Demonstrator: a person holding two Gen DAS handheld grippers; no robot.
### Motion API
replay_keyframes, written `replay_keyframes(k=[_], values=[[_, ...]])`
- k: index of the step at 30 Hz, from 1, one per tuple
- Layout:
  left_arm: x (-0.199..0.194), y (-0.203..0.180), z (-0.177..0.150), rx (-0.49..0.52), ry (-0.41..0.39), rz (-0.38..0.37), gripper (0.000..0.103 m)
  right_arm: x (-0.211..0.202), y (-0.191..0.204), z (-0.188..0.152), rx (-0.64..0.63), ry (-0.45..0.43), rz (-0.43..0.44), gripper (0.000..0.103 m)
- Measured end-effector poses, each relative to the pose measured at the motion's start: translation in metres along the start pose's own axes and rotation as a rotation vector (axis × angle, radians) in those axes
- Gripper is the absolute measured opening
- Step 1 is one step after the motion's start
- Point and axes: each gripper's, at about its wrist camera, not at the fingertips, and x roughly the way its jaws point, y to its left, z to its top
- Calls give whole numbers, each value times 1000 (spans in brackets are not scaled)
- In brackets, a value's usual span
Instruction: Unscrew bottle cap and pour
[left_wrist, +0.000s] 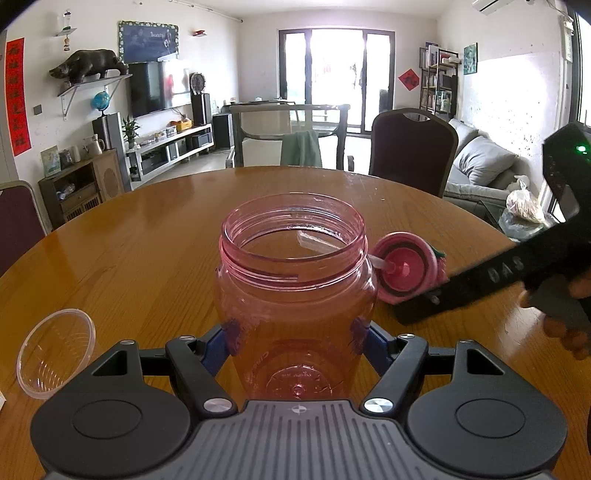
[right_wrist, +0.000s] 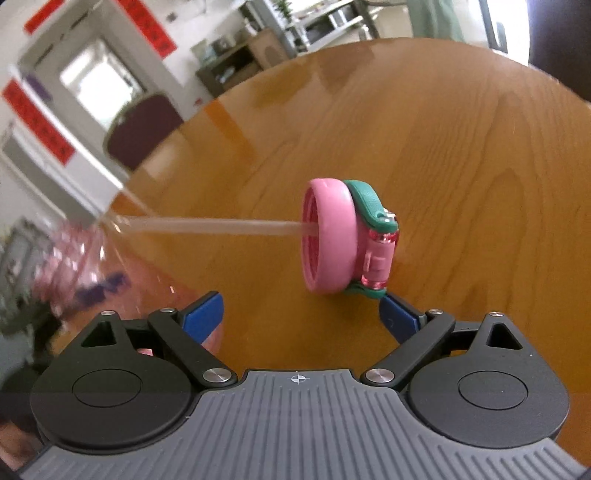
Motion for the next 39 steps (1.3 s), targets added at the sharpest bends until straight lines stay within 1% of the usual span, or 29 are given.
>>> replay_keyframes(k=[4,8,13,17,19,21,25,28,29,31,33,36,37,39], values=[[1,-3,-2,-1,-2,6,72,-13,11,0,-96,46,-57,95],[1,-5,-3,-3,2,11,72,-25,19,-2,-145,77,-89,95],[0,-7,-5,-6,11,20,72,-41,31,-7,-199,87,-104,97],[-5,-7,-5,-11,17,32,73,-51,46,-12,-249,76,-119,97],[-8,-6,-5,-16,21,38,78,-56,54,-14,-269,67,-121,97],[-11,-5,-5,-20,24,44,81,-60,62,-13,-283,64,-127,97],[-18,-4,-6,-29,32,55,88,-67,75,-13,-313,54,-130,97],[-28,-5,-10,-33,41,72,96,-73,84,-17,-344,49,-131,98],[-32,-5,-11,-37,36,76,97,-74,88,-19,-354,47,-132,98],[-40,-5,-12,-47,23,82,103,-75,91,-21,-363,39,-132,98],[-44,-5,-12,-60,20,95,103,-80,99,-25,-373,26,-128,99],[-50,-10,-9,-74,29,183,103,-81,107,-29,-387,18,-129,99],[-51,-12,-7,-83,28,190,102,-83,108,-31,-392,16,-128,99],[-56,-13,-5,-101,10,180,102,-85,110,-32,-397,14,-130,99]])
